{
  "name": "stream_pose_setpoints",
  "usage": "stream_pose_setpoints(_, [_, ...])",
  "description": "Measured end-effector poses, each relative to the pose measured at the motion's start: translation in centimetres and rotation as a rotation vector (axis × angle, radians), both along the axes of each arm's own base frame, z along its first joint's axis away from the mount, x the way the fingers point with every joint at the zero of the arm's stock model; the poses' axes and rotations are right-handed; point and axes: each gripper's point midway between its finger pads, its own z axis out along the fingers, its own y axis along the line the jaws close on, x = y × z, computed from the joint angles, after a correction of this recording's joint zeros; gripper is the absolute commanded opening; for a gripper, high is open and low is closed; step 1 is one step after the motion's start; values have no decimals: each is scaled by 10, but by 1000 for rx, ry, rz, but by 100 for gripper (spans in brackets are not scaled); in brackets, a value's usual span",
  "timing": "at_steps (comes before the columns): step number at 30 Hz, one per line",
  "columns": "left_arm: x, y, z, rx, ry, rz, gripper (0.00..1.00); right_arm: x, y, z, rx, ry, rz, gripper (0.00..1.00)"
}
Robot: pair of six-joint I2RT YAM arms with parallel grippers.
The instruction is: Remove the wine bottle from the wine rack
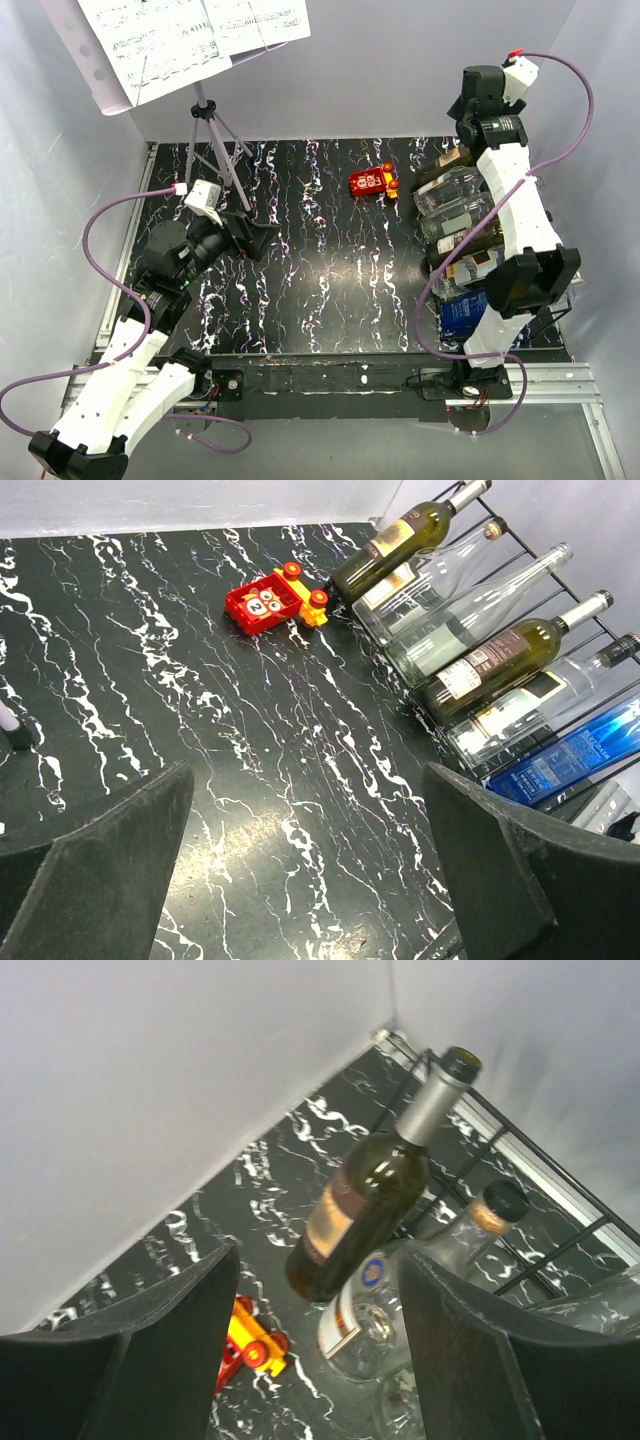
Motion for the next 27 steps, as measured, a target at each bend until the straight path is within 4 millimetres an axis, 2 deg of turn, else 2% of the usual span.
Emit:
stream_pose_setpoints(3, [-2, -2, 0, -2, 1, -12, 98, 10, -23, -26, 7, 79, -69, 70])
stream_pose_setpoints(8, [-5, -6, 0, -5, 3, -31, 98, 17, -53, -59, 41, 152, -162, 68])
stream_pose_setpoints(13, [-6, -8, 0, -9, 5, -43, 98, 22, -79, -73, 97, 157, -239, 66])
stream_pose_setpoints(16, [-7, -8, 1, -12, 5, -45, 98, 26, -94, -83, 143, 151, -284, 61])
stream_pose_setpoints(20, [-8, -8, 3, -16, 0, -46, 98, 32, -111, -90, 202, 125, -317, 63])
stream_pose_setpoints(24, [-9, -8, 3, -17, -1, -49, 98, 41, -117, -93, 233, 97, -324, 63])
stream_pose_setpoints(27, [-9, -8, 3, -17, 0, -53, 98, 50, -115, -105, 251, 102, -321, 64])
